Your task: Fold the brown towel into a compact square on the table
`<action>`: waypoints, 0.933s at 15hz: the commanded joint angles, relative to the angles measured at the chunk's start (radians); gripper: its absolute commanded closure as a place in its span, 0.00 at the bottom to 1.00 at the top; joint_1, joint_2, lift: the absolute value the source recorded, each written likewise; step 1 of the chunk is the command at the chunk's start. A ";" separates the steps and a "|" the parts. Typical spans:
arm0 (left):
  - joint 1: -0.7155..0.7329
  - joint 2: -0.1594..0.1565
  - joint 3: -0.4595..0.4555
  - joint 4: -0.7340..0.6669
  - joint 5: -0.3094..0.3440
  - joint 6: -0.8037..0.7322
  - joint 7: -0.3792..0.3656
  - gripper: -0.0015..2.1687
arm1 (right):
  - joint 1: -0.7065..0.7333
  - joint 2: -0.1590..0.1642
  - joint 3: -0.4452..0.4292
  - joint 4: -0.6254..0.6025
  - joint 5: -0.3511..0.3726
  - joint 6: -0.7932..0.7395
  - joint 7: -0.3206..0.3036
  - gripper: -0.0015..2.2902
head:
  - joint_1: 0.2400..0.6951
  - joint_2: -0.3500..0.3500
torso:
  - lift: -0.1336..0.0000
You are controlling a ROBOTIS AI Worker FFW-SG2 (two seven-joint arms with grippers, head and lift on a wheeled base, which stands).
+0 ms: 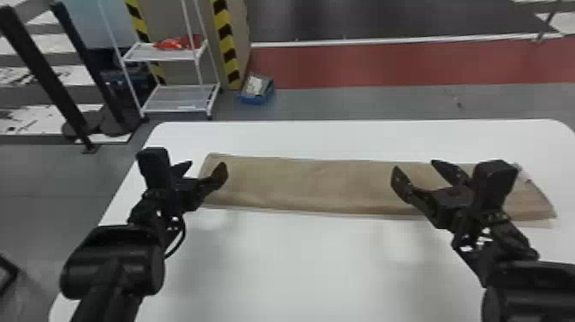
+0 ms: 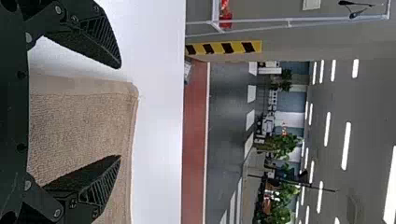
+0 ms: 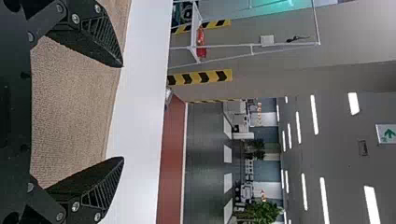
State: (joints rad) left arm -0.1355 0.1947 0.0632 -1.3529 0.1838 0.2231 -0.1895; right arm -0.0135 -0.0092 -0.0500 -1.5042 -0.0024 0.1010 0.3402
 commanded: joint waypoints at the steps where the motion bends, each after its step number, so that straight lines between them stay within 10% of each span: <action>1: -0.022 0.000 0.001 0.028 0.000 0.049 -0.004 0.10 | 0.007 0.010 0.001 -0.007 0.001 0.006 0.000 0.09 | 1.00 0.66 | 0.08; 14: -0.044 0.009 0.003 0.040 -0.020 0.141 -0.005 0.25 | 0.047 0.010 0.019 -0.060 0.009 0.009 -0.001 0.09 | 1.00 0.68 | 0.08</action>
State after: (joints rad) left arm -0.1774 0.2024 0.0659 -1.3127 0.1654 0.3559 -0.1937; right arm 0.0311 -0.0092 -0.0303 -1.5607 0.0061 0.1098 0.3404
